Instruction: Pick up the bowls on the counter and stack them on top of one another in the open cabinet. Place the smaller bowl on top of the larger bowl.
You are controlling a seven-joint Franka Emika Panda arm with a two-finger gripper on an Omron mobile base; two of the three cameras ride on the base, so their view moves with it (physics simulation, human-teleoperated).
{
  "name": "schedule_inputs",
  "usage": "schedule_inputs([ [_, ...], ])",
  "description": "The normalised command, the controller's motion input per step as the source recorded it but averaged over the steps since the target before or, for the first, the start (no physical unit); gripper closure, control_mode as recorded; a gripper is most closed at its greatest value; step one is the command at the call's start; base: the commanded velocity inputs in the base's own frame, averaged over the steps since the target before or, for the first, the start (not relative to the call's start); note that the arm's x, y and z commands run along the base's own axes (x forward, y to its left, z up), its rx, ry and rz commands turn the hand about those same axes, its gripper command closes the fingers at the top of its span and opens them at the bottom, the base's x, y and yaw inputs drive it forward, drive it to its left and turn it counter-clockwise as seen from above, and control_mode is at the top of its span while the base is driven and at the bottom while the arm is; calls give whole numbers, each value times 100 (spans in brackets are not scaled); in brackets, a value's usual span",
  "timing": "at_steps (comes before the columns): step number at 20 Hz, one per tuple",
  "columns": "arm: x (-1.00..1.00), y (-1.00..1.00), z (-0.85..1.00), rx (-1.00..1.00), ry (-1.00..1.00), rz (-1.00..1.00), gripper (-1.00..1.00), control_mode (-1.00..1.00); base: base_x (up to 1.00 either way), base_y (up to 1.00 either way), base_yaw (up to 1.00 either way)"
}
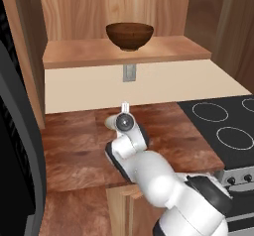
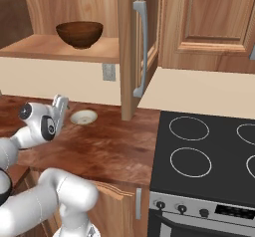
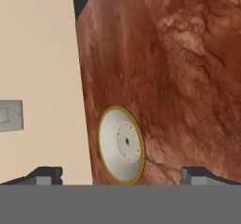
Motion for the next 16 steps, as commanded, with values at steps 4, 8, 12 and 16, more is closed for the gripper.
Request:
schedule_inputs([
  [4,31,4,-20,2,6,-3,-100,-100,0,0,0],
  [8,25,5,-24,0,2,-2,-100,-100,0,0,0],
  [12,22,9,-24,0,0,-2,-100,-100,0,0,0],
  [16,21,10,-23,0,0,-2,-100,-100,0,0,0],
])
